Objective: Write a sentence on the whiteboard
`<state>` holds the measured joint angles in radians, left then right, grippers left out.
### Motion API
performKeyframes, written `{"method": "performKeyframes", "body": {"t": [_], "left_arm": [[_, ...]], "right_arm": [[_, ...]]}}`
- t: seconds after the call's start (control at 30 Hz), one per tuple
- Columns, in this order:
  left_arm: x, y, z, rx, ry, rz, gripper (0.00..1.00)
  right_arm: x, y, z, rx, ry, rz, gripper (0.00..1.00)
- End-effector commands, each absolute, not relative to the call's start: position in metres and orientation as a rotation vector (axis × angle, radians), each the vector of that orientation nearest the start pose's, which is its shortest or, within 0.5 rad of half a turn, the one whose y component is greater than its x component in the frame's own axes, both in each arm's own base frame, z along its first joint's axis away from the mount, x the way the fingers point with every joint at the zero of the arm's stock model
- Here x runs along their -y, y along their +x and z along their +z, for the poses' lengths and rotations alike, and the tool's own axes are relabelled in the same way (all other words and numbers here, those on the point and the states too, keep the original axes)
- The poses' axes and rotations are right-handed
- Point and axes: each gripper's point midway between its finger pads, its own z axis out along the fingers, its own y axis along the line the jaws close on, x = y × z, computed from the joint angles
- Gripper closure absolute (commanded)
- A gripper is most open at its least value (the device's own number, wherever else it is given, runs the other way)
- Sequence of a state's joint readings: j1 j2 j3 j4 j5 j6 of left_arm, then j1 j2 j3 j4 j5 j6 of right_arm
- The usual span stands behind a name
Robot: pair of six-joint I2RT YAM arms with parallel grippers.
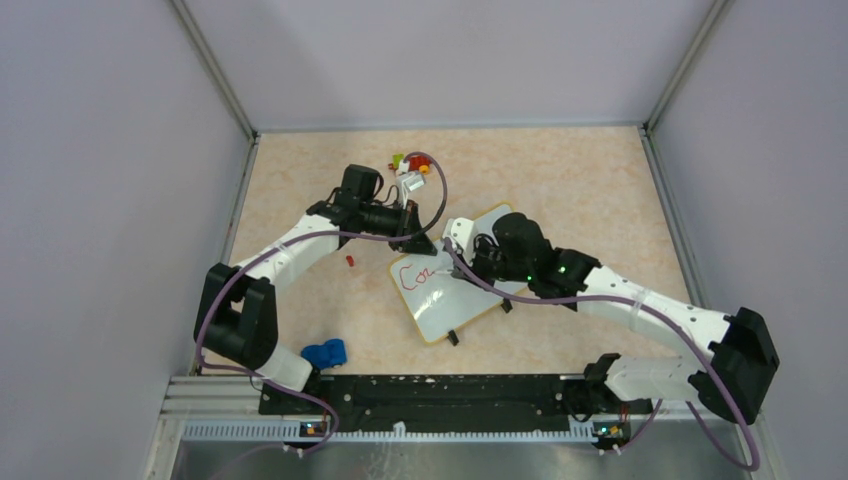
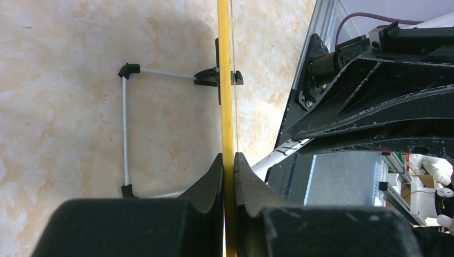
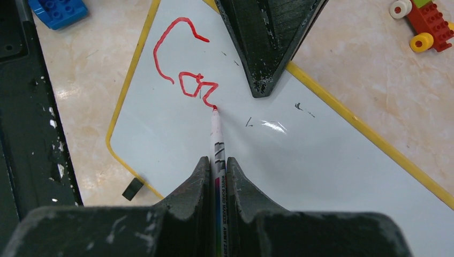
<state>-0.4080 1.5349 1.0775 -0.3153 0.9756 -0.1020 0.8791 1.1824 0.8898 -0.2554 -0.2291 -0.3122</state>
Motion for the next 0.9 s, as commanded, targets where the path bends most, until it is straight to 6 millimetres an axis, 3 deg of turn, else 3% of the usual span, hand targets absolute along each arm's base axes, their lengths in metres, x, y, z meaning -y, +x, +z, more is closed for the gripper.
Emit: {"method": "performKeyframes", "body": {"t": [0.0, 0.67, 0.87], "left_arm": [[0.276, 0.255, 0.163, -2.150, 0.904, -1.398, 1.00], [0.277, 0.254, 0.162, -2.152, 0.907, -1.402, 1.00], [0.277, 0.254, 0.163, -2.151, 0.908, -1.403, 1.00]], "right_arm": [[-0.296, 0.223, 0.209, -1.649, -1.259, 0.536, 1.00], [-0.304, 0.235, 0.228, -1.616, -1.207, 0.534, 1.00], [-0.306, 0.232, 0.220, -1.628, -1.227, 0.550, 1.00]]}}
